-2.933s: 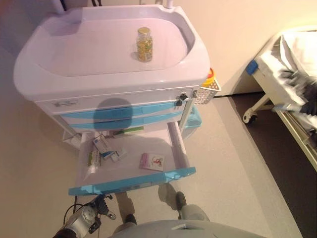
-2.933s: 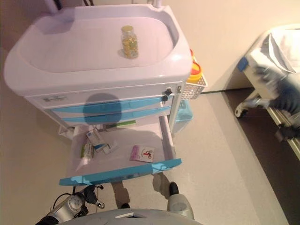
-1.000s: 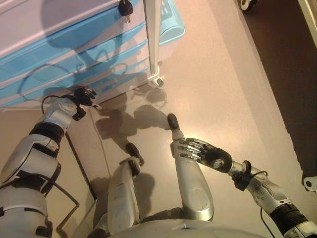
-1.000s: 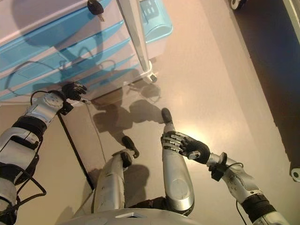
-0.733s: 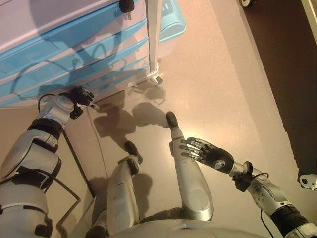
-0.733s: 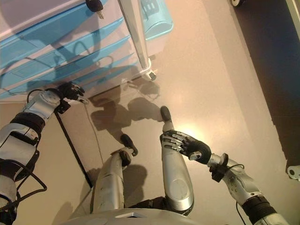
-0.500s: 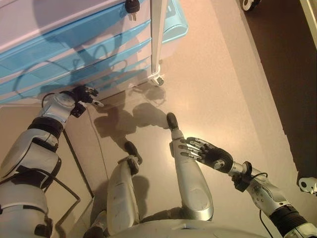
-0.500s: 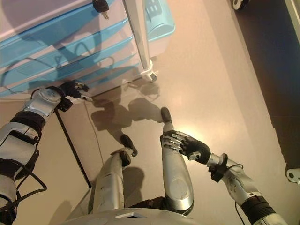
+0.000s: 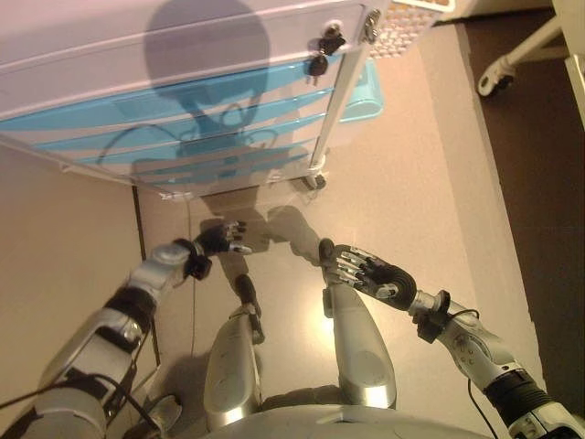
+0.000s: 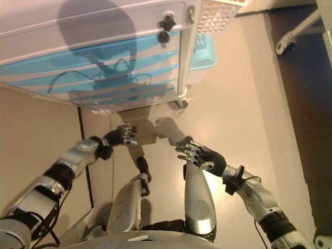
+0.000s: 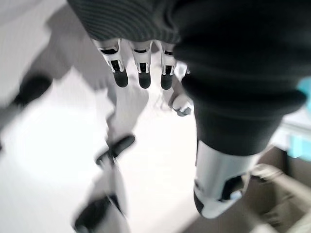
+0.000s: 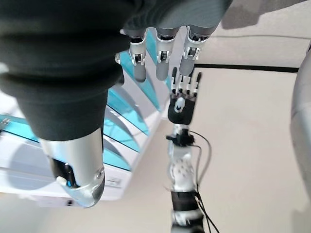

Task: Open the drawer and pick up the medicine

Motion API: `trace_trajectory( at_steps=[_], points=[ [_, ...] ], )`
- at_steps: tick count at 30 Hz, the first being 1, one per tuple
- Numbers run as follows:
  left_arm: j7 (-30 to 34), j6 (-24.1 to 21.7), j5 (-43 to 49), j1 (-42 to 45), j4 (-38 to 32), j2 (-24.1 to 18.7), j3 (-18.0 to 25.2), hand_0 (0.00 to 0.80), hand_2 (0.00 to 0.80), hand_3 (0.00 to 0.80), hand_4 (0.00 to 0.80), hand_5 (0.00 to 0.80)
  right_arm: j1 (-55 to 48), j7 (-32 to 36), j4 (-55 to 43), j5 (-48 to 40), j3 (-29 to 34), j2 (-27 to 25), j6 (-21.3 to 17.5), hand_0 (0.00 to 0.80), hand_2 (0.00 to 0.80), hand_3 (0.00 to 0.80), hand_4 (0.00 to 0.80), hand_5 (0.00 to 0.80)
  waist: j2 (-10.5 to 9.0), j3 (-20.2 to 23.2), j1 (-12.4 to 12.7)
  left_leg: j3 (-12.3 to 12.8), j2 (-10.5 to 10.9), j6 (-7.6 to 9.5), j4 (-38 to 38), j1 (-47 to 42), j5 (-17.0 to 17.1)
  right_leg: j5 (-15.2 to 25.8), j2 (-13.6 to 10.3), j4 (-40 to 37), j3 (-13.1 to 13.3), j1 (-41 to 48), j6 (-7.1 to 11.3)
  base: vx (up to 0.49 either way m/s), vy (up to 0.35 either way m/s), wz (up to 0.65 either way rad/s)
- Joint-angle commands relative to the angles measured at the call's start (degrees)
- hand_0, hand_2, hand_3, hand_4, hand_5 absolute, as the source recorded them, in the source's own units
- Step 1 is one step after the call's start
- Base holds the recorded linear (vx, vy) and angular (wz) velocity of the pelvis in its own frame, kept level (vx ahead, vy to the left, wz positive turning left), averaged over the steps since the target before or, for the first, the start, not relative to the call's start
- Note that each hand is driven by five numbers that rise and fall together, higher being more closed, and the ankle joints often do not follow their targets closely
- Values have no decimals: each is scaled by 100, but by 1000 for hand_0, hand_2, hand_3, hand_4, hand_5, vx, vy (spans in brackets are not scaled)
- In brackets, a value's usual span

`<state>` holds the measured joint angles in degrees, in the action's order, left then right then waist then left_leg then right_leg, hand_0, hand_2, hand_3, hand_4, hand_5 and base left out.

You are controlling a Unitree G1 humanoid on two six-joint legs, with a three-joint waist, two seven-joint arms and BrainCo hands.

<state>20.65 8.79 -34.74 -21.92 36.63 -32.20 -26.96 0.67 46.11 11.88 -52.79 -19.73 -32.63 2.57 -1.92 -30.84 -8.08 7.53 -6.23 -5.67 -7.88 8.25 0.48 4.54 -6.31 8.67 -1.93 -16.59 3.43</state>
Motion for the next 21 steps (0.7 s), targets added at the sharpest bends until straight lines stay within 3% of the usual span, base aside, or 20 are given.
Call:
trace_trajectory(
  at_steps=[1, 7, 13, 21],
  points=[
    [200, -28, -363, 706, -163, 142, 297, 0, 0, 0, 0, 0, -273, -146, 52, 69, -115, 219, 45, 0, 0, 0, 0, 0, -40, 698, 205, -204, 149, 207, -119, 206, 166, -143, -143, 179, -119, 222, 148, 62, -127, 12],
    [515, 4, -265, 1758, -295, 614, 419, 0, 0, 0, 0, 0, -518, -525, 813, 372, -77, 780, 322, 0, 0, 0, 0, 0, 72, 1173, 454, -464, 129, 194, 463, -240, 362, -187, -72, -150, -340, 793, 89, 87, -94, 16],
    [617, 231, -746, 2384, -274, 969, 563, 0, 0, 0, 0, 0, -675, -891, 1490, 568, 41, 1275, 457, 0, 0, 0, 0, 0, 131, 1616, 679, -658, 129, 202, 803, -538, 458, -230, -57, -346, -521, 1217, 89, 102, -52, 19],
    [693, 122, -1246, 2994, -269, 1271, 777, 0, 0, 0, 0, 0, -886, -969, 2024, 691, 181, 1664, 501, 0, 0, 0, 0, 0, 140, 2139, 886, -730, 176, 216, 1084, -849, 471, -203, -88, -676, -686, 1672, 143, 67, -13, 10]
  ],
)
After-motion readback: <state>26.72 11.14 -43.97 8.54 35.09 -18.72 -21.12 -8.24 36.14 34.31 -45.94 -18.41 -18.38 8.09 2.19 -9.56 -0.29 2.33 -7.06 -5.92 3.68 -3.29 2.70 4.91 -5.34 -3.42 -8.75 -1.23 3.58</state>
